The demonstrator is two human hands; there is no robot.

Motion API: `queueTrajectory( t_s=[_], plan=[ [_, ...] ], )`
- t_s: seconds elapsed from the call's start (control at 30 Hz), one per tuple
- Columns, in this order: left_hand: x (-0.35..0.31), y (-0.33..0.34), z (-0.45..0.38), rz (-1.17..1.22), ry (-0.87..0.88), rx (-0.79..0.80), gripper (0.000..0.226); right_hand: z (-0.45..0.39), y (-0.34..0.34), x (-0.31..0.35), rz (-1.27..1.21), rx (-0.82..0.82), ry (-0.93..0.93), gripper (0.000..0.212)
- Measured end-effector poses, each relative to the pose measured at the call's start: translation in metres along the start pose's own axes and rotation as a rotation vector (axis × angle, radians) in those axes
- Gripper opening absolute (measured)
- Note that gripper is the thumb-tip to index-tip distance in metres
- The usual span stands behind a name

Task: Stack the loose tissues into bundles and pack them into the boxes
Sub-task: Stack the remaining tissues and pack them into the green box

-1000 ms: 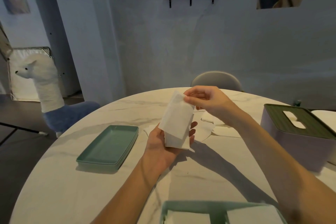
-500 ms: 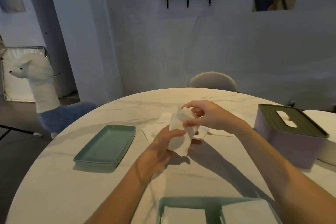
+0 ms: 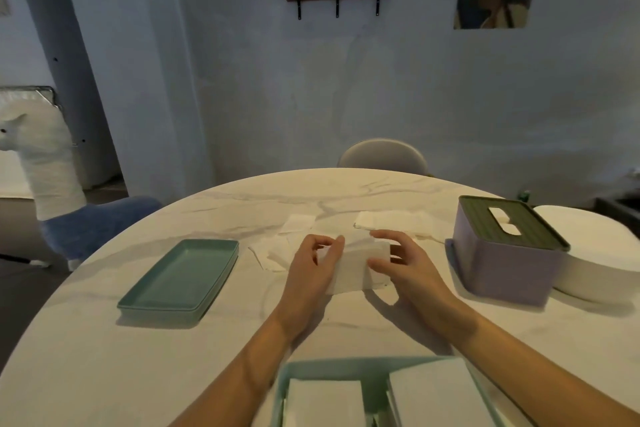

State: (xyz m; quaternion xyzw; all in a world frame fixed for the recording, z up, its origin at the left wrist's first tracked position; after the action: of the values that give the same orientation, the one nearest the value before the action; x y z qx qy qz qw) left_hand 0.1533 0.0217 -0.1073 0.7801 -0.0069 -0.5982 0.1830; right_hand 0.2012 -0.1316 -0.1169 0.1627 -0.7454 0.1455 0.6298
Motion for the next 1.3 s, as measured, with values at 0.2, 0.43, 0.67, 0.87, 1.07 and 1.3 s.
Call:
queueTrajectory(
  t_s=[0.2,0.43,0.67,0.87,1.07,1.3],
  plan=[
    [0.008,-0.006,-0.007,-0.052,0.034,-0.172,0.024,0.008,0.03,0.0,-0.1,0.047,0.077,0.069],
    [0.007,-0.009,-0.008,-0.063,0.083,-0.256,0.014,0.009,0.044,0.002,0.107,0.051,-0.012,0.083],
    [0.01,-0.012,-0.01,-0.087,0.093,-0.28,0.007,0.009,0.038,0.002,0.433,0.016,-0.232,0.078],
    [0.012,-0.017,-0.012,-0.105,0.074,-0.301,0.008,0.005,0.022,-0.002,0.854,-0.07,-0.301,0.064],
    [0.014,-0.016,-0.014,-0.107,0.046,-0.298,0.021,0.003,0.016,-0.005,0.758,-0.06,-0.302,0.066],
    [0.01,-0.015,-0.013,-0.129,0.062,-0.266,0.019,-0.001,0.007,0.002,0.579,0.027,-0.222,0.061]
  ],
)
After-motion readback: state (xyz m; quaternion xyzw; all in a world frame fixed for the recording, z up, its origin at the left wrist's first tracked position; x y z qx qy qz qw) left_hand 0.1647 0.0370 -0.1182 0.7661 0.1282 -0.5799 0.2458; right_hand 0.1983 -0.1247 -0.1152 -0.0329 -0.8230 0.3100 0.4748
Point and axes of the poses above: each hand's wrist, its own z-axis away from the middle knuckle, its own y-axis out of the palm, x = y × z, the point moved 6 cm from there along -z, towards the middle knuckle, and after that the axes turned 14 degrees about z, right-handed, at the moved point
